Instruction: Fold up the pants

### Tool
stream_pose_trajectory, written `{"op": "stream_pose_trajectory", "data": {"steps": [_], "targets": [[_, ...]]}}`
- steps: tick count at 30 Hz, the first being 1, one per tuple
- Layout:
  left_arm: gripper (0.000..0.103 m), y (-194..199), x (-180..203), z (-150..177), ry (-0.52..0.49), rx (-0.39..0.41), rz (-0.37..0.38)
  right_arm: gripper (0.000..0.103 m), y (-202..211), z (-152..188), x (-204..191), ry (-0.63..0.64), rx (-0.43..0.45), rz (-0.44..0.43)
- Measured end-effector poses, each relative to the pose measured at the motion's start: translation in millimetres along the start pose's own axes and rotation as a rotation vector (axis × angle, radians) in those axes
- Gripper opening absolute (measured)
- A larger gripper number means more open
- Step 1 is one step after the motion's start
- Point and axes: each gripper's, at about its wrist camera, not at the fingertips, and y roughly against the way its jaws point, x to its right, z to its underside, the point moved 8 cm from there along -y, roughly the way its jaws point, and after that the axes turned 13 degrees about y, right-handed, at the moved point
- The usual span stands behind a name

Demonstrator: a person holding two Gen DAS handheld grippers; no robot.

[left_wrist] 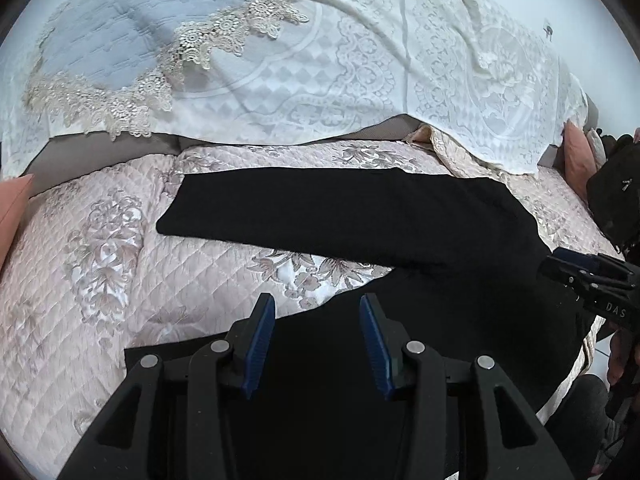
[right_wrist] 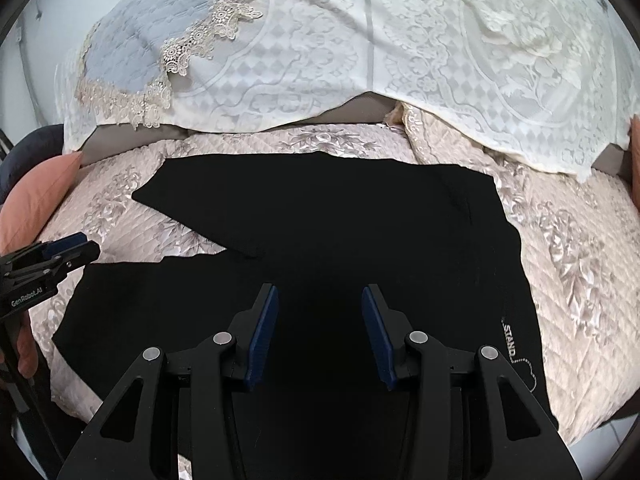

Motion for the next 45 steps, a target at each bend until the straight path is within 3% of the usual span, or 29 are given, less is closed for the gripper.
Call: {"op": "stream_pose_trajectory", "data": {"steps": [19, 32, 45], "targets": [[0.047, -37, 12, -34, -0.105, -0.017, 0.038, 0.045, -35, -24, 13, 0.058, -0.031, -0.006], [0.047, -90, -10, -68, -0.134, -0.050, -0.008, 0.046, -81, -53, 34, 0.139, -0.059, -0.030], [0.047, -172, -29, -116, -0.212, -0.106, 0.009, 0.049, -159, -96, 69, 0.277, -0.096, -0.102]]}}
